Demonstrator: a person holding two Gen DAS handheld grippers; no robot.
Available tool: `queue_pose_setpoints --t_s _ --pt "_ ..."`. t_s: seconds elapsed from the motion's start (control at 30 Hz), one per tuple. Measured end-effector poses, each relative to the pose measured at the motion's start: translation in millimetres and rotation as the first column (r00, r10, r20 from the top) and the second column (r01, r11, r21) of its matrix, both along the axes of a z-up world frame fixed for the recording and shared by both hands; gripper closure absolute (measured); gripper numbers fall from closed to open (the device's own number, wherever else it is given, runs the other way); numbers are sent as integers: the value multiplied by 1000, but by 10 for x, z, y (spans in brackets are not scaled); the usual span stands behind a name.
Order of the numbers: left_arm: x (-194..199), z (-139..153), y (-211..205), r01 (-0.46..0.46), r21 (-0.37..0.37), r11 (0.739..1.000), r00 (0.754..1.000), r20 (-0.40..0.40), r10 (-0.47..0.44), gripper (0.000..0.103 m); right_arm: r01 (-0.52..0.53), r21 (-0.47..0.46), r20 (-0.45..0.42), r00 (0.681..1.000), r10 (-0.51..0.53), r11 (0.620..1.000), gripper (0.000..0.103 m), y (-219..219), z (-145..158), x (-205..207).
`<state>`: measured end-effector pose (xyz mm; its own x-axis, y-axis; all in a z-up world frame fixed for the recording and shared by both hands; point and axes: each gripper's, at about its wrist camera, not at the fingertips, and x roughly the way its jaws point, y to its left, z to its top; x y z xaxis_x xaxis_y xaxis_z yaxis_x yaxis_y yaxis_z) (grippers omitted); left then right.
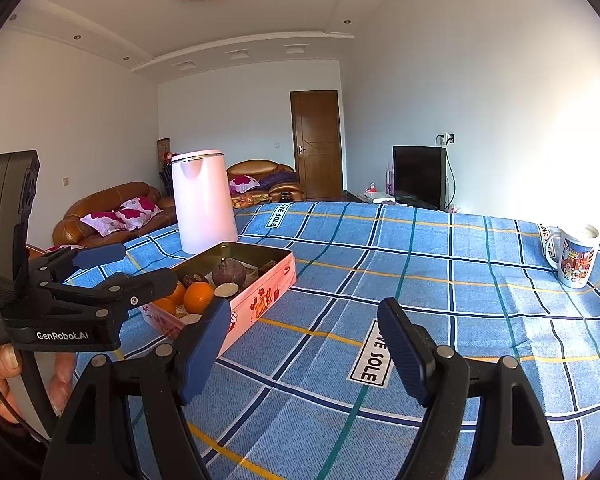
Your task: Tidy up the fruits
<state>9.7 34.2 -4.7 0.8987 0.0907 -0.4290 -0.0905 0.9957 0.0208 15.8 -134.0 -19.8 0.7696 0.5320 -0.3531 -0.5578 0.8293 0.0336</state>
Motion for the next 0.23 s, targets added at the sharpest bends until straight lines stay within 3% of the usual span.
queue_pose_setpoints --t_s 0.23 --pt "-16 -12 -2 6 -3 1000 1000 0 -6 0 12 -6 -18 1000 -12 1000 26 -40 -53 43"
